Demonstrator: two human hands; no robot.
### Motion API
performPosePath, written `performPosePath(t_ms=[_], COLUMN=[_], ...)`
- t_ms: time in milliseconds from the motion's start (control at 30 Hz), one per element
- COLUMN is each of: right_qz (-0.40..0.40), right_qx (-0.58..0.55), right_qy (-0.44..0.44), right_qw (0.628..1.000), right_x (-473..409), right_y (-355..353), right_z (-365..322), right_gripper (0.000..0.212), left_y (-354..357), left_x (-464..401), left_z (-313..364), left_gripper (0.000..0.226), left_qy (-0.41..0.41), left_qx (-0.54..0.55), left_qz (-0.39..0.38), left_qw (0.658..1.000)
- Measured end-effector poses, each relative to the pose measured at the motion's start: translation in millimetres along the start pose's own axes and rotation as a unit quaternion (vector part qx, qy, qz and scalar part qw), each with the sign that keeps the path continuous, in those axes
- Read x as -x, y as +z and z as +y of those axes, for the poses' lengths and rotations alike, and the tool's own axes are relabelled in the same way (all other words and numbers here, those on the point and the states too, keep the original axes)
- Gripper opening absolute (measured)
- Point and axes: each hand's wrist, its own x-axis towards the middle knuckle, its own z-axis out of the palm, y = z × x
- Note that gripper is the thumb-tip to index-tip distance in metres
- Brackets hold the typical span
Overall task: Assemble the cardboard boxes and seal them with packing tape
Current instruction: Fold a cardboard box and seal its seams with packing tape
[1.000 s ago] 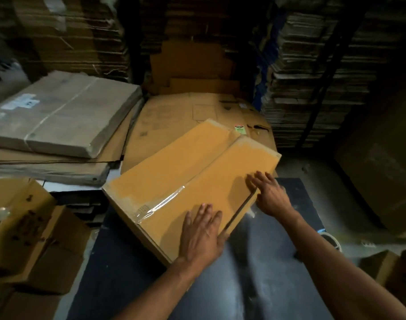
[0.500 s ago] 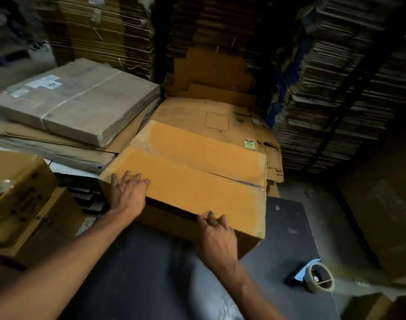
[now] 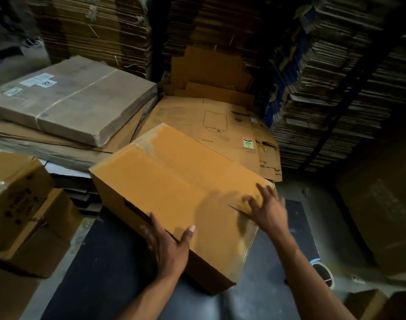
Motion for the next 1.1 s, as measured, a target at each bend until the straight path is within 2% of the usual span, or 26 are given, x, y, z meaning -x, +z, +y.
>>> performPosePath(t_ms=[67,133,233,400,500,533,600,667,767,833,900,967,1033,1100], right_qz=[-0.025,-0.02,0.018,0.041,0.026,0.01,0.008,0.048,0.088,0.057,0.001,-0.033,-0.03,-0.019], right_qx=[0.029,0.037,-0.021,0.101,0.121,0.113,0.087,0.069,0.078,0.07,0.048,0.006,-0.018,0.002], right_qy=[0.032,-0.001,-0.004,0.066,0.02,0.004,-0.021,-0.04,-0.049,-0.002,0.037,0.039,0.011,-0.031], right_qw=[0.999,0.999,1.0,0.992,0.992,0.994,0.996,0.996,0.992,0.996,0.998,0.999,0.999,0.999], right_x=[3.4,28.5,73.8,135.8,167.8,171.5,166.8,155.7,145.7,150.6,162.4,173.7,179.0,176.7], right_y=[8.0,25.0,49.8,56.4,46.2,43.6,38.7,35.0,29.8,25.4,24.2,26.3,26.7,25.2], right_z=[25.7,39.4,46.9,18.6,-12.8,-19.4,-24.3,-20.1,-1.9,13.2,28.7,43.6,57.7,71.2], right_gripper=[0.064,0.062,0.057,0.059,0.049,0.045,0.042,0.041,0.049,0.065,0.08,0.082,0.078,0.074], left_y=[-1.3,-7.4,-24.2,-58.1,-71.0,-72.0,-66.7,-58.0,-51.9,-55.4,-62.0,-64.4,-62.6,-51.1], left_x=[2.0,-3.7,-30.1,-97.4,-141.4,-151.7,-155.0,-138.7,-101.6,-83.9,-67.5,-45.4,-16.3,10.5], left_z=[0.8,1.9,1.2,7.1,26.4,32.4,43.2,49.3,45.4,33.5,24.7,16.1,9.0,9.7], left_gripper=[0.126,0.127,0.128,0.128,0.136,0.133,0.105,0.084,0.085,0.094,0.106,0.118,0.121,0.119], left_qy=[0.021,0.021,0.029,0.053,0.057,0.064,0.113,0.176,0.242,0.257,0.247,0.256,0.316,0.429], left_qx=[0.023,0.018,0.001,-0.004,-0.008,-0.02,-0.114,-0.22,-0.317,-0.366,-0.366,-0.395,-0.457,-0.475], left_qz=[-0.029,-0.037,-0.053,-0.188,-0.247,-0.244,-0.195,-0.162,-0.216,-0.224,-0.224,-0.237,-0.247,-0.254], left_qw=[0.999,0.999,0.998,0.981,0.967,0.967,0.968,0.946,0.892,0.866,0.869,0.85,0.794,0.726])
